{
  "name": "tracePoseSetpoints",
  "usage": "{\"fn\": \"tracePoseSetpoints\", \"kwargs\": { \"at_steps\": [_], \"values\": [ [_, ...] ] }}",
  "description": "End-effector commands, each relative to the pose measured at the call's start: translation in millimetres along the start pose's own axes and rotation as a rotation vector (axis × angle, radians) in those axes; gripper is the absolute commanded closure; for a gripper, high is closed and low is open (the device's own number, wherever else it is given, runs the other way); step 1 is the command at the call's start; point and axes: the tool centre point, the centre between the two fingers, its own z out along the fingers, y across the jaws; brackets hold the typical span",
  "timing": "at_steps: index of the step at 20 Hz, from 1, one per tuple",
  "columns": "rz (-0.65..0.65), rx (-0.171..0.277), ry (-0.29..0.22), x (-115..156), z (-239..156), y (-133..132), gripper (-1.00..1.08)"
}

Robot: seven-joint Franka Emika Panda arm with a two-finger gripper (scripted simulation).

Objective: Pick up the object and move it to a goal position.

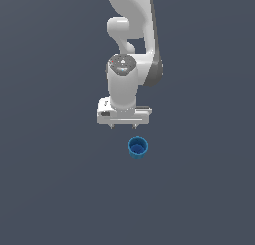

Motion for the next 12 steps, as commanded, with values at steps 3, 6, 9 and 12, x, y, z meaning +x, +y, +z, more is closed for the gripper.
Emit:
{"fn": "tracePoseSetpoints", "kwargs": {
  "at_steps": [3, 6, 9, 12],
  "values": [
    [-0.003, -0.002, -0.002, 0.1, 0.0, 0.1, -0.2],
    [-0.017, -0.008, -0.007, 0.2, -0.2, 0.6, -0.2],
    [-0.023, -0.011, -0.008, -0.1, -0.2, 0.8, -0.2],
    [-0.018, -0.009, -0.01, 0.9, -0.1, 0.5, -0.2]
  ]
}}
